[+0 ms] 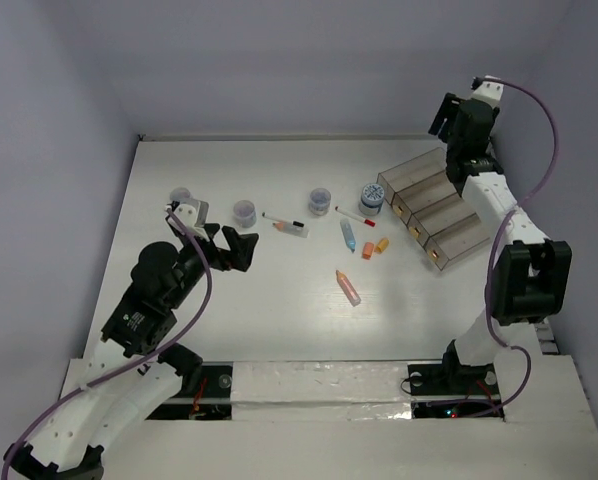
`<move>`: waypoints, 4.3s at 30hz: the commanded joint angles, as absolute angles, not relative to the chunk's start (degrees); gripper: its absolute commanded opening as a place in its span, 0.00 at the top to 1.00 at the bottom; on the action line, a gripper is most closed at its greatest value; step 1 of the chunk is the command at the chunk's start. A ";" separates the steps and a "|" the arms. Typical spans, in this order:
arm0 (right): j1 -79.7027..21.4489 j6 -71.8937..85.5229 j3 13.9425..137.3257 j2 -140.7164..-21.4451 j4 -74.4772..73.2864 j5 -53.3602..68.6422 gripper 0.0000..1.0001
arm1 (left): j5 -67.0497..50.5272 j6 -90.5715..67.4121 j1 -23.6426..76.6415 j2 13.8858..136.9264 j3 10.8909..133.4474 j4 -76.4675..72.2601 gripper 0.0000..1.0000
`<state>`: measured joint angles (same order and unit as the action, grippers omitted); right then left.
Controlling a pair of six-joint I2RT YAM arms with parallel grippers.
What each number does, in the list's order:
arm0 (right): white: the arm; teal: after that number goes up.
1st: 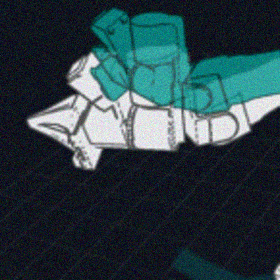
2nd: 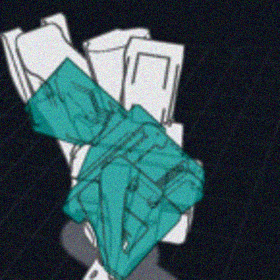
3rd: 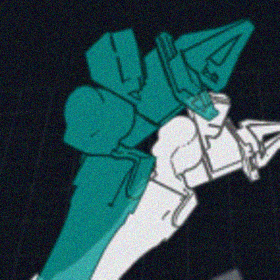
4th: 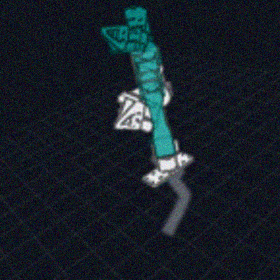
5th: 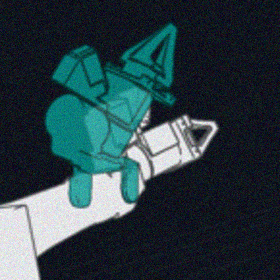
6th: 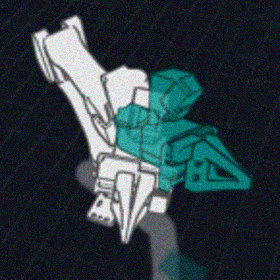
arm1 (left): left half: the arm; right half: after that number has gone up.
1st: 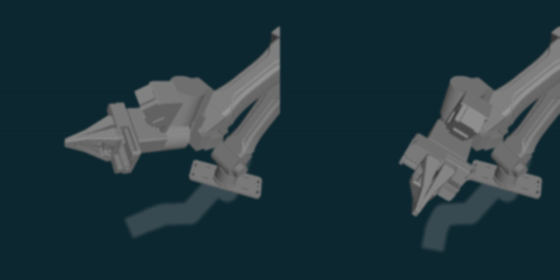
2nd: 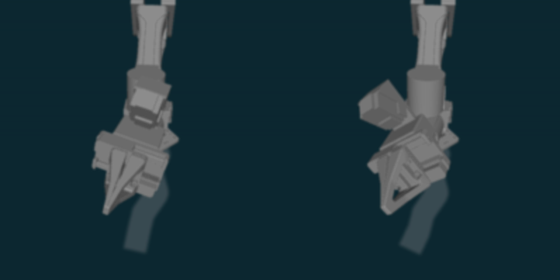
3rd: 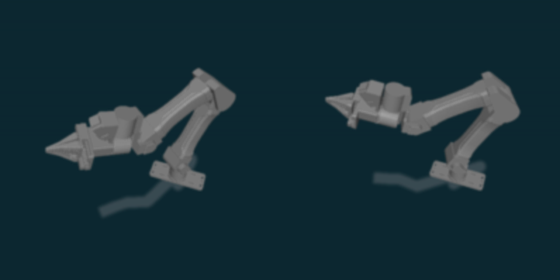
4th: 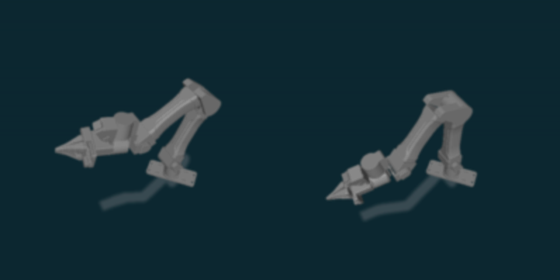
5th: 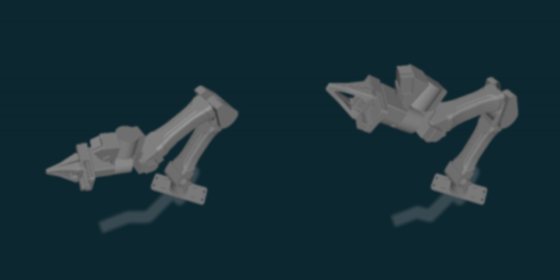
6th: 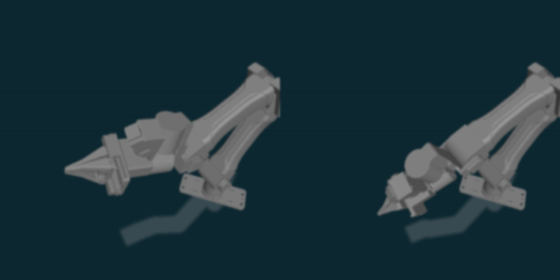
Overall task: Sort the stationery into containers
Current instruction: Place the stationery in the storage box, then pick up the stationery from the center of the board.
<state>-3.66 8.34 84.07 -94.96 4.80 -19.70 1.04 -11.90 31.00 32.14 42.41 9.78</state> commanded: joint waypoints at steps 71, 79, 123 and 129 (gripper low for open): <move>-20.48 22.06 62.32 -83.75 -14.24 -7.03 0.03 | -4.83 -11.95 26.37 32.87 41.75 5.89 0.01; -20.48 24.08 65.21 -93.15 -11.60 -6.59 0.06 | -4.13 -11.86 26.37 32.26 41.75 6.24 0.01; -24.43 17.84 91.84 -120.14 -12.83 -30.50 0.17 | -4.31 -11.51 27.95 32.78 41.84 6.24 0.01; -24.43 18.02 94.04 -120.33 -13.62 -28.39 0.51 | -4.31 -11.43 27.95 32.96 41.84 6.15 0.01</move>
<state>-24.08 18.20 90.74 -120.73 -14.15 -27.90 -4.01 -11.90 27.68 32.88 42.00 8.84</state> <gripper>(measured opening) 0.705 0.990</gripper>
